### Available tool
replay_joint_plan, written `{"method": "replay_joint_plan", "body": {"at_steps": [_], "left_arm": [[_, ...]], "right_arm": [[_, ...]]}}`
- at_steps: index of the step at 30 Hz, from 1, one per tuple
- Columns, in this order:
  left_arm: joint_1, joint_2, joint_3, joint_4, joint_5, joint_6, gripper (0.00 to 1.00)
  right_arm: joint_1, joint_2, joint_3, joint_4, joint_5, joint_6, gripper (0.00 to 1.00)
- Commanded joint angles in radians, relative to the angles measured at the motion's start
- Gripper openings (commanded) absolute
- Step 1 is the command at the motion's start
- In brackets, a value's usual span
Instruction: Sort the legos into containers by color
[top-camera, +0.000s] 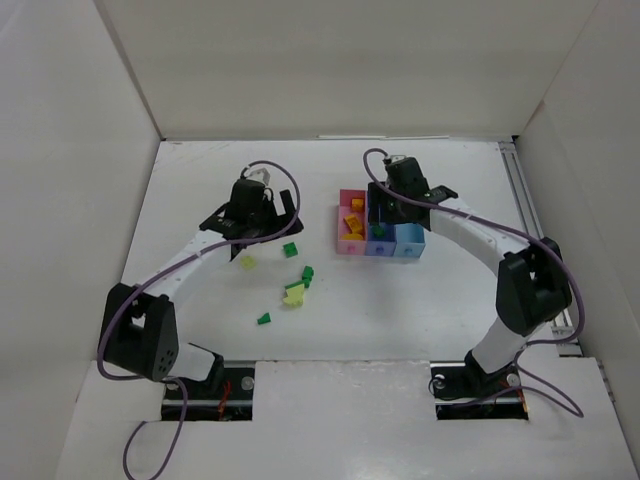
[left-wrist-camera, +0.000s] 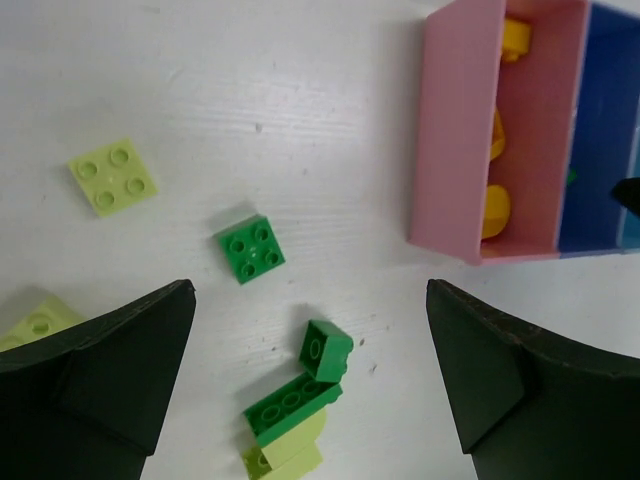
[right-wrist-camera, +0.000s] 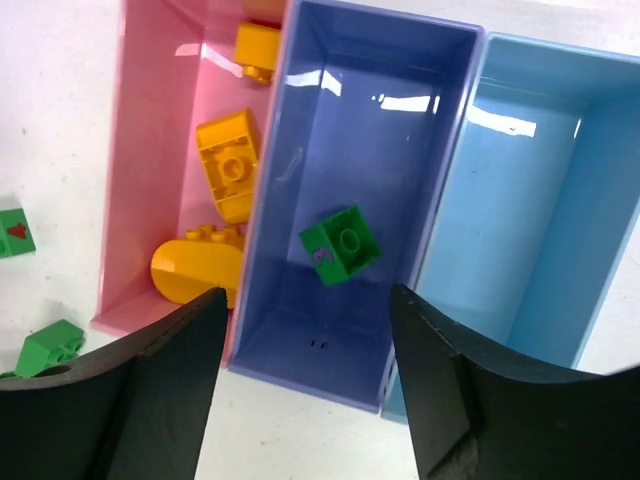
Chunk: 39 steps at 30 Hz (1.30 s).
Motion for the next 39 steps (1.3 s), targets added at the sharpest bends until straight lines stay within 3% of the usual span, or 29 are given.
{"method": "replay_joint_plan", "body": {"at_steps": [1,6,13,21,28,33,39], "left_arm": [[-0.003,-0.083,-0.027,-0.009,-0.013,-0.045,1.00],[-0.028,-0.178,-0.111,-0.020,0.045,-0.045,1.00],[-0.202,-0.215,-0.218,-0.167,-0.119,-0.205,1.00],[-0.364,-0.237,-0.324,-0.186,-0.246,-0.385,1.00],[-0.442,-0.068,-0.256,-0.253,-0.397,-0.473,1.00],[-0.453,0.007,-0.232,-0.279,-0.434,-0.497,0.89],[-0.467,0.027,-0.232,-0.257,-0.402,-0.485,0.69]], "right_arm": [[0.047,-0.058,0.051,-0.004,0.082,-0.016,0.71],[0.088,-0.113,0.042,-0.026,0.116,-0.025,0.76],[0.079,-0.225,-0.082,-0.003,0.013,-0.025,0.77],[0.079,-0.280,-0.164,0.007,0.022,-0.025,0.77],[0.088,-0.299,-0.194,0.007,0.022,0.006,0.77],[0.088,-0.319,-0.205,-0.004,0.042,0.006,0.77],[0.088,-0.319,-0.205,-0.013,0.061,0.006,0.77]]}}
